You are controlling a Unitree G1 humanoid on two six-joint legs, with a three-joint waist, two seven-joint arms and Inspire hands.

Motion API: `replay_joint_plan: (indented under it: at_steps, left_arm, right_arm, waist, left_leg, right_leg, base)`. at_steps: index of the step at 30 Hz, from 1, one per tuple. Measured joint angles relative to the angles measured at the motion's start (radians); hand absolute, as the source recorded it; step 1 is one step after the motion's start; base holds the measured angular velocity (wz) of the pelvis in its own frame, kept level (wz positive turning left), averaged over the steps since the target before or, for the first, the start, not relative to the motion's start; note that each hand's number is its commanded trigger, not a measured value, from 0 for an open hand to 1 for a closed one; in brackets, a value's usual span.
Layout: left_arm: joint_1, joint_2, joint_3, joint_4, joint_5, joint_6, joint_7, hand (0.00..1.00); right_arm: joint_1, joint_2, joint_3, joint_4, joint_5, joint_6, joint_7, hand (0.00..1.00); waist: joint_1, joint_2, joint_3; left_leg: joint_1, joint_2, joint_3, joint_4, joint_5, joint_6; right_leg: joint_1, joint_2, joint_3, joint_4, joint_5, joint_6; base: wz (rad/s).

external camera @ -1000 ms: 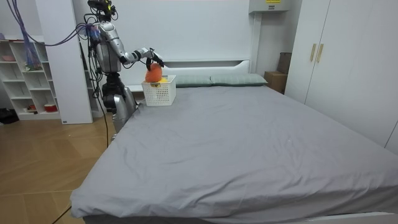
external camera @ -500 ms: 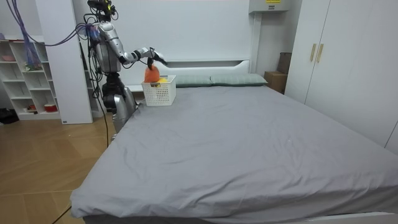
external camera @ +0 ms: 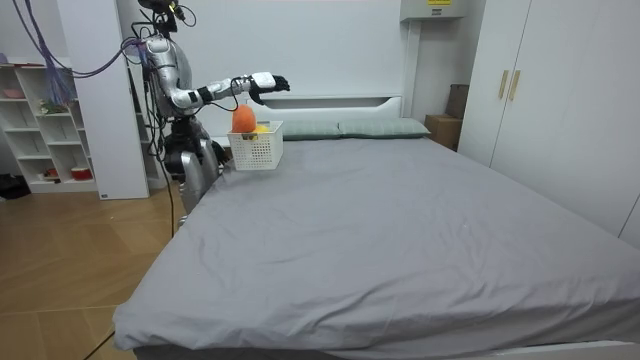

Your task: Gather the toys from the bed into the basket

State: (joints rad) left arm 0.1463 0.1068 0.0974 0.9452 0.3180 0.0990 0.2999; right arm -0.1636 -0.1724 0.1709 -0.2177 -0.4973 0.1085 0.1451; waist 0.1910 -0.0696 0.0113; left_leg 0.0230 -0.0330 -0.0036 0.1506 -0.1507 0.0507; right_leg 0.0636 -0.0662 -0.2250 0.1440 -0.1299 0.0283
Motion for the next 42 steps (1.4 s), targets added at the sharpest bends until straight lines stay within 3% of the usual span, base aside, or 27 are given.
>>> replay_joint_plan:
  at_steps: [3, 6, 13, 16, 23, 26, 35, 37, 42]
  left_arm:
    - [0.010, -0.001, 0.010, 0.011, -0.001, -0.005, 0.004, 0.00]
    - [0.031, 0.001, 0.027, 0.011, -0.001, -0.013, 0.005, 0.00]
    - [0.052, 0.000, 0.027, 0.047, -0.053, -0.039, 0.042, 0.00]
    - [0.057, 0.001, 0.029, 0.058, -0.053, -0.044, 0.050, 0.00]
    - [0.069, 0.000, 0.048, 0.088, -0.053, -0.045, 0.065, 0.00]
    - [0.068, -0.001, 0.046, 0.089, -0.076, -0.045, 0.061, 0.00]
    - [0.069, -0.002, 0.028, 0.097, -0.178, -0.050, 0.053, 0.00]
    - [0.073, -0.002, 0.027, 0.098, -0.205, -0.066, 0.052, 0.00]
    - [0.081, -0.002, 0.025, 0.126, -0.251, -0.111, 0.042, 0.00]
  right_arm:
    - [0.031, -0.007, -0.064, 0.002, 0.026, -0.013, -0.064, 0.00]
    - [0.063, -0.027, -0.123, 0.007, 0.077, -0.053, -0.133, 0.00]
    - [0.118, -0.032, -0.217, 0.051, 0.259, -0.117, -0.263, 0.00]
    - [0.155, -0.032, -0.254, 0.092, 0.298, -0.141, -0.318, 0.00]
    - [0.212, -0.031, -0.305, 0.167, 0.338, -0.142, -0.433, 0.00]
    - [0.245, -0.028, -0.310, 0.206, 0.339, -0.174, -0.474, 0.00]
    - [0.317, 0.015, -0.310, 0.470, 0.453, -0.195, -0.558, 0.00]
    - [0.318, 0.026, -0.308, 0.624, 0.536, -0.227, -0.582, 0.00]
    - [0.323, 0.031, -0.309, 0.921, 0.657, -0.233, -0.593, 0.00]
  waist:
    - [-0.029, 0.004, -0.0037]
    - [-0.066, 0.002, -0.0046]
    - [-0.127, 0.006, -0.0012]
    - [-0.139, 0.007, -0.0011]
    - [-0.165, 0.017, -0.0067]
    - [-0.171, 0.024, -0.0073]
    - [-0.191, 0.038, -0.0038]
    - [-0.193, 0.037, -0.0030]
    - [-0.197, 0.044, 0.0010]
  left_leg:
    - [0.010, 0.006, 0.028, -0.007, 0.000, -0.001]
    - [0.015, 0.006, 0.038, -0.008, -0.001, 0.000]
    - [0.019, 0.010, 0.055, -0.010, -0.006, 0.000]
    - [0.019, 0.012, 0.060, -0.011, -0.009, -0.001]
    - [0.024, 0.019, 0.086, -0.015, -0.009, -0.003]
    - [0.025, 0.020, 0.092, -0.016, -0.010, -0.004]
    - [0.027, 0.022, 0.107, -0.016, -0.010, -0.004]
    - [0.028, 0.021, 0.108, -0.015, -0.011, -0.004]
    - [0.044, 0.020, 0.108, -0.019, -0.012, -0.005]
  right_leg:
    - [-0.007, 0.004, 0.024, 0.008, 0.000, 0.000]
    - [-0.011, 0.004, 0.036, 0.008, 0.001, -0.002]
    - [-0.009, 0.009, 0.057, 0.011, 0.002, -0.003]
    - [-0.012, 0.010, 0.063, 0.011, 0.002, -0.003]
    - [-0.021, 0.019, 0.086, 0.008, 0.003, -0.006]
    - [-0.026, 0.020, 0.087, 0.008, 0.004, -0.007]
    - [-0.027, 0.020, 0.095, 0.011, 0.005, -0.007]
    - [-0.025, 0.020, 0.096, 0.009, 0.005, -0.007]
    - [-0.013, 0.020, 0.103, 0.006, 0.000, -0.006]
  base:
    - [-0.24]
    - [-0.12]
    - [-0.08]
    - [-0.05]
    - [-0.10]
    - [-0.04]
    - [-0.04]
    - [0.00]
    - [0.00]
